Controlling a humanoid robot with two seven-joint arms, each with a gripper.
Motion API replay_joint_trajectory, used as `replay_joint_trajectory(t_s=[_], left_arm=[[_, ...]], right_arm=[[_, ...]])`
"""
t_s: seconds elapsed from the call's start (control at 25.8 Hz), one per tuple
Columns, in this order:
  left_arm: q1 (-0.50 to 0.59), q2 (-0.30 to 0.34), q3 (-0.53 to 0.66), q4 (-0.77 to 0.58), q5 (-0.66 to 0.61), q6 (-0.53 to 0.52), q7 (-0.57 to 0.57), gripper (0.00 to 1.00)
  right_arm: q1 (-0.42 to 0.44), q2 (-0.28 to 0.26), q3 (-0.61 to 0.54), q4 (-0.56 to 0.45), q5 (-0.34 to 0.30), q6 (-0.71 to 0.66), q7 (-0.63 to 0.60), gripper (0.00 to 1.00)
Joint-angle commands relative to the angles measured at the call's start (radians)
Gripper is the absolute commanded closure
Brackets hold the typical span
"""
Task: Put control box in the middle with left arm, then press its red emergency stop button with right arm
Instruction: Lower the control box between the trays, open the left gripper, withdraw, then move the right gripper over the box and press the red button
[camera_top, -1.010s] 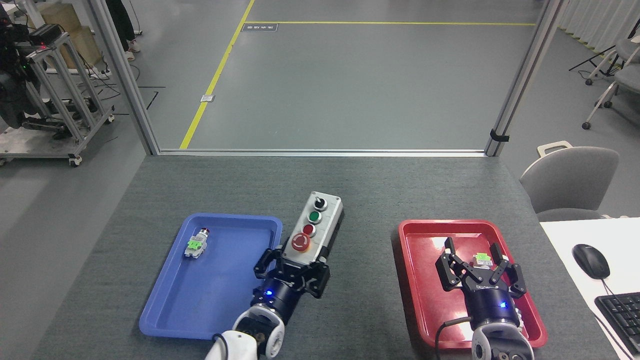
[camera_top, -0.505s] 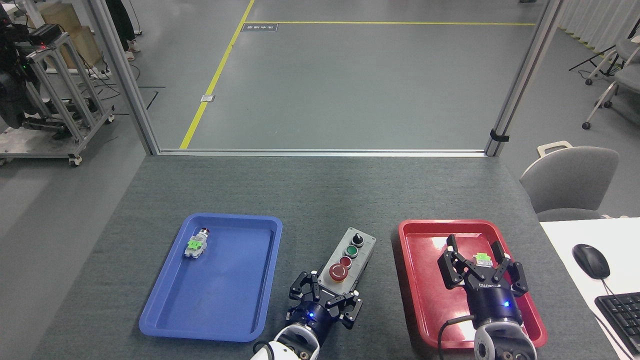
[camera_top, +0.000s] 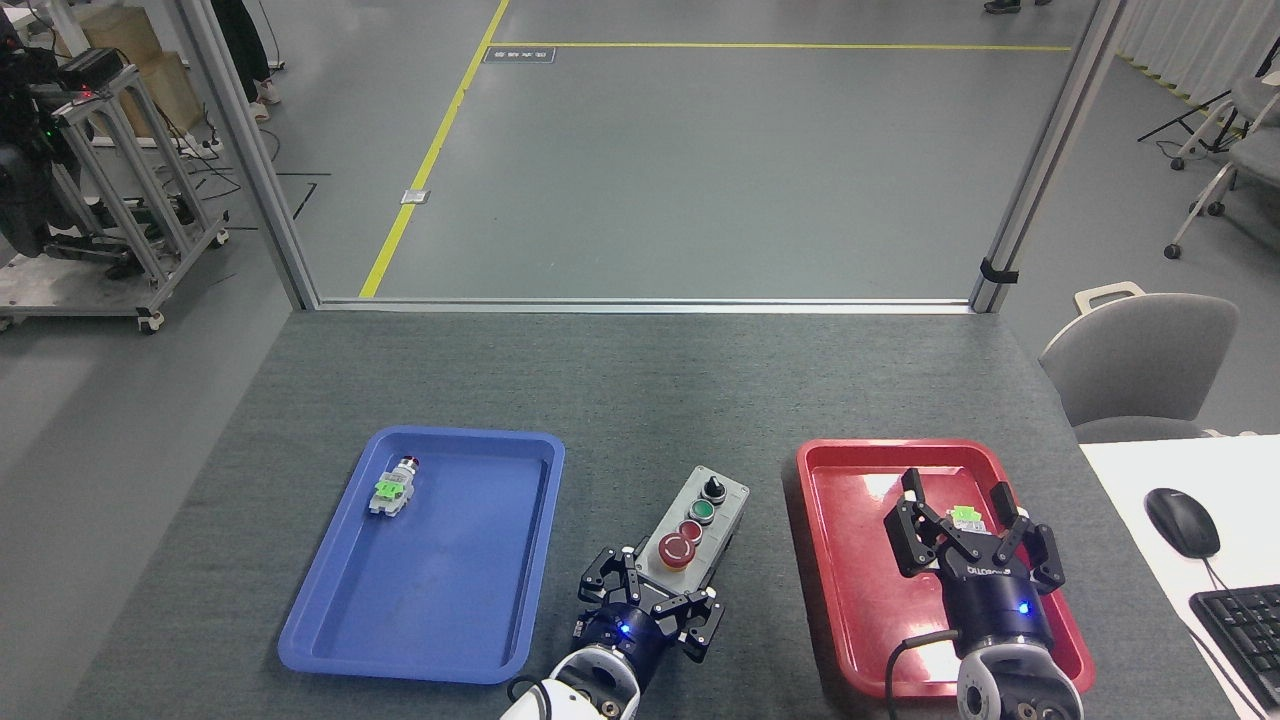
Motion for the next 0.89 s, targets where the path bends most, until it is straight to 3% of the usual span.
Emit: replay_joint_trajectory(t_s=[0.0,0.12,0.31,0.47,0.5,0.66,0.74,0.85], left_arm=[[0.009,0.005,0.001,-0.014,0.003,0.003,-0.002,0.04],[0.049,0.038,0.008,-0.106,0.012,-0.016,-0.002,0.02],[0.225,0.266,0.03,-0.428,0.018,-0.097,0.0,0.02],[0.414,0.41,0.153,-0.686,0.043,-0.172,0.014,0.02],[0.455,0.423,0.205,-0.725,0.049,-0.203,0.018,0.02],[0.497,0.404,0.436,-0.758,0.089,-0.321,0.034,0.02],[0.454,0.377,0.504,-0.749,0.118,-0.327,0.029,0.02],[0.372,0.369,0.548,-0.711,0.129,-0.299,0.018,0.02]], right_arm=[[0.0,-0.004,-0.002,0.002,-0.001,0.0,-0.001,0.0],[0.0,-0.006,-0.002,0.004,-0.001,0.0,-0.001,0.0],[-0.002,-0.007,0.0,0.004,-0.001,-0.002,-0.002,0.0],[-0.019,-0.013,0.002,0.008,0.013,-0.005,-0.008,0.03],[-0.025,-0.03,0.003,0.008,0.012,-0.012,-0.013,0.13],[-0.085,-0.07,0.006,0.042,0.002,-0.163,-0.021,0.85],[-0.098,-0.064,0.023,0.048,0.006,-0.19,-0.045,1.0],[-0.108,-0.059,0.098,0.05,0.006,-0.206,-0.056,1.0]])
